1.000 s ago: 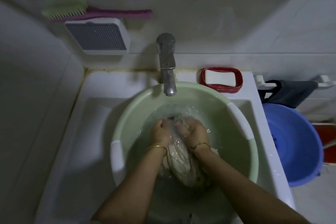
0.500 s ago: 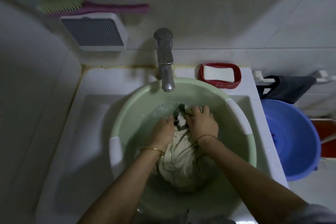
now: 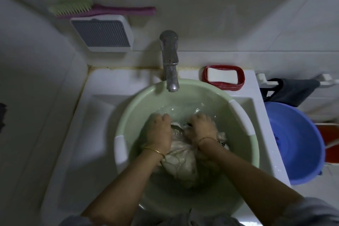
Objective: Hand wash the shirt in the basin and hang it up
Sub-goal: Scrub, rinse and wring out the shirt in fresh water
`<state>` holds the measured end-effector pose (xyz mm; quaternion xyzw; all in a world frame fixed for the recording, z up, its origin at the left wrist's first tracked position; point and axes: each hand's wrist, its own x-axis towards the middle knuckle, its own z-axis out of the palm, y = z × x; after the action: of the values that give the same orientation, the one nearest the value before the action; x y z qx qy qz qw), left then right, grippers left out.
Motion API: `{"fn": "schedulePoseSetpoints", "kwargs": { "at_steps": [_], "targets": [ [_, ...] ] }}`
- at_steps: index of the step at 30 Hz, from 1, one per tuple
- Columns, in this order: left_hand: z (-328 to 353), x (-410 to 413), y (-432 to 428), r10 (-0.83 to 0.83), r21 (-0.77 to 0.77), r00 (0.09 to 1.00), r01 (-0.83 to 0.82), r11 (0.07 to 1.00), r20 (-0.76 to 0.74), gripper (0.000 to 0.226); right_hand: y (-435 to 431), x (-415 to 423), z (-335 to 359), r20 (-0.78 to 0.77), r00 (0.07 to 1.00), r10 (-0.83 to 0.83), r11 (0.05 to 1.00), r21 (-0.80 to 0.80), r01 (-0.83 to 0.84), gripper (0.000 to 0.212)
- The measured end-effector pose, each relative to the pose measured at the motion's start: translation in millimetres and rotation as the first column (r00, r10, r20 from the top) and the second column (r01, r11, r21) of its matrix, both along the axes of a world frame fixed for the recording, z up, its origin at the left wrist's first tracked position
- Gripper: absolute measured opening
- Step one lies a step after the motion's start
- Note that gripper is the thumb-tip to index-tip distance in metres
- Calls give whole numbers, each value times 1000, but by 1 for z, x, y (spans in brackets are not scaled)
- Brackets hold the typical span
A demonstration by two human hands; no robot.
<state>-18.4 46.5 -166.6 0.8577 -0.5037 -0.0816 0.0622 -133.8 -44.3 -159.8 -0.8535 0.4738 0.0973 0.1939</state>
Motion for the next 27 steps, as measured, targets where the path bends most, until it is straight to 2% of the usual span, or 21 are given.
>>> {"fn": "schedulePoseSetpoints", "kwargs": {
  "at_steps": [2, 4, 6, 7, 8, 9, 10, 12, 15, 17, 19, 20, 21, 23, 24, 25, 27],
  "targets": [
    [10, 7, -4, -23, -85, 998, 18, 996, -56, 19, -6, -1, 14, 270, 953, -137, 983, 156, 97, 6],
    [25, 9, -7, -38, -187, 993, 16, 982, -116, 22, -8, -3, 29, 423, 858, -291, 927, 348, 143, 15],
    [43, 12, -9, -110, -357, 977, 39, 933, -181, 26, -6, -4, 46, 466, 803, -372, 813, 581, 39, 35],
    [52, 13, -8, -163, -424, 957, 48, 904, -239, 26, -5, -6, 53, 479, 824, -301, 807, 589, -48, 42],
    [60, 14, -7, -209, -467, 926, 40, 883, -315, 27, -5, -8, 59, 485, 858, -167, 845, 519, -129, 39],
    [64, 18, -4, -239, -483, 887, 21, 876, -396, 31, -5, -12, 66, 474, 878, -60, 890, 424, -168, 25],
    [67, 23, -2, -237, -457, 836, -18, 889, -495, 38, -6, -15, 72, 473, 881, -16, 922, 347, -170, 16],
    [65, 36, 5, -190, -294, 774, 5, 956, -604, 52, -5, -22, 88, 575, 813, -89, 934, 331, -131, 26],
    [50, 50, 17, -178, 14, 859, 211, 977, -481, 45, 2, -26, 99, 689, 592, -419, 798, 590, -122, 27],
    [46, 50, 18, -103, 17, 792, 142, 990, -602, 45, 7, -26, 98, 702, 455, -548, 761, 644, -78, 24],
    [56, 47, 14, -141, -152, 718, 50, 987, -681, 33, 7, -27, 96, 737, 393, -549, 797, 603, -17, 29],
    [66, 45, 10, -182, -233, 687, 20, 972, -703, 24, 5, -28, 97, 752, 416, -511, 825, 565, -7, 33],
    [79, 42, 6, -241, -311, 679, 19, 950, -694, 20, 2, -29, 97, 755, 482, -445, 853, 521, -29, 42],
    [109, 31, 0, -368, -429, 685, 90, 899, -629, 15, 3, -28, 97, 700, 663, -266, 850, 494, -181, 75],
    [117, 26, -2, -415, -467, 683, 121, 876, -601, 20, 6, -26, 97, 679, 717, -157, 840, 473, -264, 79],
    [124, 22, -2, -450, -487, 658, 143, 862, -604, 26, 9, -24, 95, 666, 740, -96, 848, 444, -289, 66],
    [122, 25, 0, -409, -427, 650, 140, 893, -640, 28, 12, -25, 101, 676, 717, -169, 865, 450, -220, 24]
  ]
}}
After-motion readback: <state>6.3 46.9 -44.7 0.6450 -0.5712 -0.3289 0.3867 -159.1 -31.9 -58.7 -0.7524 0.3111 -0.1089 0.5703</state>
